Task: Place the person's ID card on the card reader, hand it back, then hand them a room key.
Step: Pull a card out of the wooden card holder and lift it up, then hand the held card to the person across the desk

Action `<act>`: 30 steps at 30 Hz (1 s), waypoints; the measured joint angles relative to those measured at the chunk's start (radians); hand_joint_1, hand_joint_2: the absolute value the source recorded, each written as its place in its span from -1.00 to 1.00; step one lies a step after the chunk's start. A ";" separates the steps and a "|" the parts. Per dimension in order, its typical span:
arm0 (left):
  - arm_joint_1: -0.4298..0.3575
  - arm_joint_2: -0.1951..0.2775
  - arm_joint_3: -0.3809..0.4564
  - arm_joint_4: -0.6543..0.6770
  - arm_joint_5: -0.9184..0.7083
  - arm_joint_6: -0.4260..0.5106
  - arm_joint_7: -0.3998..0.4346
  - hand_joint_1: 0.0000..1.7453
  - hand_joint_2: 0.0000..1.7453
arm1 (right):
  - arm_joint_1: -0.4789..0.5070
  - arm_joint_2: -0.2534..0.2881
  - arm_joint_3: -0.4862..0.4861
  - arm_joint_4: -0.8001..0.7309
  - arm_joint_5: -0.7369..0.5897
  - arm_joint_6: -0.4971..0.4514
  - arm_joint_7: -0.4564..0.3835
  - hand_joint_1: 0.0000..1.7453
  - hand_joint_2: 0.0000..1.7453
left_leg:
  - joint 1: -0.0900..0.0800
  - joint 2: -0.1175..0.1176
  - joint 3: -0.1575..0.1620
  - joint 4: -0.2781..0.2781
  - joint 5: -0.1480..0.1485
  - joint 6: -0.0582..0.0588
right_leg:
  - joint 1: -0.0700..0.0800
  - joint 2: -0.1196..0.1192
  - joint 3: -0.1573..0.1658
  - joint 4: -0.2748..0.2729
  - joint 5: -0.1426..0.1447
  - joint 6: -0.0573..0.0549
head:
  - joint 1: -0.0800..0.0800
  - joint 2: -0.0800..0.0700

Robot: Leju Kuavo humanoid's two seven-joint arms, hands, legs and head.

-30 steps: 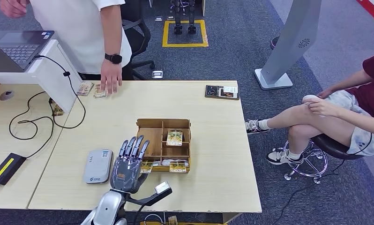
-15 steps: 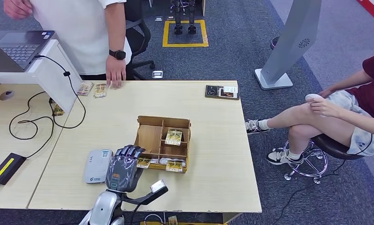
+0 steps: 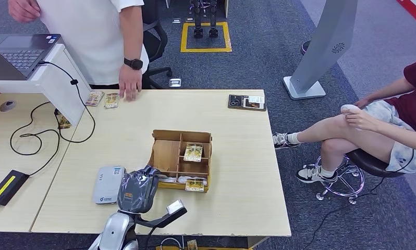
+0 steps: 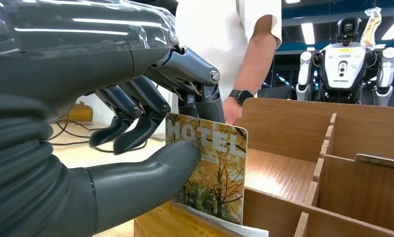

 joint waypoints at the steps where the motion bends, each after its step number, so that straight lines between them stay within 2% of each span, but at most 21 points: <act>1: 0.000 0.000 0.000 0.000 0.002 0.003 -0.004 1.00 1.00 | 0.000 0.000 0.000 0.000 0.000 0.000 0.000 -1.00 1.00 | 0.000 0.000 0.000 0.000 0.000 0.000 | 0.000 0.000 0.000 0.000 0.000 0.000 | 0.000 0.000; 11: 0.005 0.000 0.001 -0.001 0.028 0.034 -0.036 1.00 1.00 | 0.000 0.000 0.000 0.000 -0.001 -0.004 -0.004 -1.00 1.00 | 0.000 0.000 0.000 0.000 0.000 0.000 | 0.000 0.000 0.000 0.000 0.000 0.000 | 0.000 0.000; 17: -0.003 -0.018 0.044 -0.053 0.090 0.057 -0.118 1.00 1.00 | 0.000 0.000 0.000 0.000 0.013 -0.003 0.002 -1.00 1.00 | 0.000 0.000 0.000 0.000 0.000 0.000 | 0.000 0.000 0.000 0.000 0.000 0.000 | 0.000 0.000; 23: -0.067 -0.024 0.082 -0.086 0.101 0.058 -0.131 1.00 1.00 | -0.002 0.000 0.000 0.000 0.041 0.002 0.009 -1.00 1.00 | 0.000 0.000 0.000 0.000 0.001 0.000 | 0.000 0.000 0.000 0.000 0.001 0.000 | 0.000 0.000; 30: -0.173 -0.012 0.105 -0.089 0.138 0.053 -0.109 1.00 1.00 | -0.011 0.000 0.000 -0.004 0.056 0.008 0.014 -1.00 1.00 | 0.000 0.000 0.000 0.000 0.002 0.000 | 0.000 0.000 0.000 0.000 0.001 0.000 | 0.000 0.000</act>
